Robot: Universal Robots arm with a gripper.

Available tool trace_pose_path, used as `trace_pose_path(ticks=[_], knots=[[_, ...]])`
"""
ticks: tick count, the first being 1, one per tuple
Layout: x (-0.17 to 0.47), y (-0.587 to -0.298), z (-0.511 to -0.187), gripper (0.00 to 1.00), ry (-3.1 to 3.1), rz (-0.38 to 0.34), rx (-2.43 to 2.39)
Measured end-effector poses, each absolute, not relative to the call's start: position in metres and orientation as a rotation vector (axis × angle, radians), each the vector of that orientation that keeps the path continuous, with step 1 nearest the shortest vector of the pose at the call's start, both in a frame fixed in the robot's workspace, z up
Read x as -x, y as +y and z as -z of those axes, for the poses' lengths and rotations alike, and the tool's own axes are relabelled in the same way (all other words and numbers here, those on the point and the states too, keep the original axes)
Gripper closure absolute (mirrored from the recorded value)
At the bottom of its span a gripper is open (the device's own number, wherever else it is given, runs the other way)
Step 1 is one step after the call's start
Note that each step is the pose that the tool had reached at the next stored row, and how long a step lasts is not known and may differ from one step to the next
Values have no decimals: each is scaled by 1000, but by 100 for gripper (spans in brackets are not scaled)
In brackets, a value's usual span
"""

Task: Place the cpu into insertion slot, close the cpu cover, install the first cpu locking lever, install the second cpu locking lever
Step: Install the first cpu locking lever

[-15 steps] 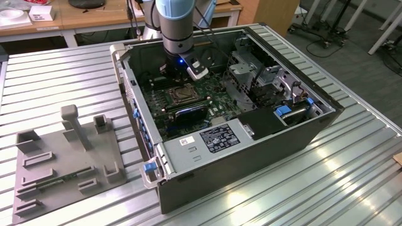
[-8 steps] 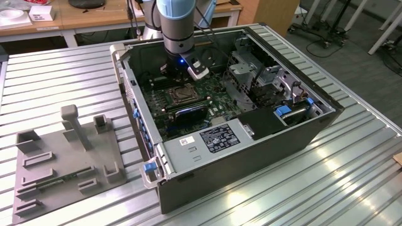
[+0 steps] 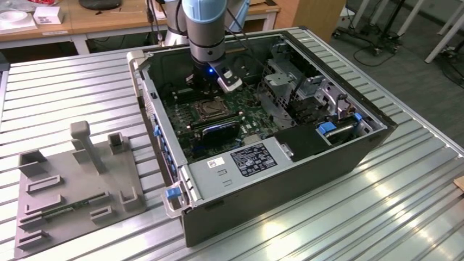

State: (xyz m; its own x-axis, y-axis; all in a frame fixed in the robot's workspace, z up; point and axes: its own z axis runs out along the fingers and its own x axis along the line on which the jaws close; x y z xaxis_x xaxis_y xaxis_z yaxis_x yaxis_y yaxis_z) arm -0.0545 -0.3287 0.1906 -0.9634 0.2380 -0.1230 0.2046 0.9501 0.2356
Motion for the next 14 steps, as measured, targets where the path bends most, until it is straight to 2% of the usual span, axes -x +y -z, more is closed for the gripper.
trace_pose_path(ticks=[14], knots=[[55,-329,-200,89,2957,-332,-338]])
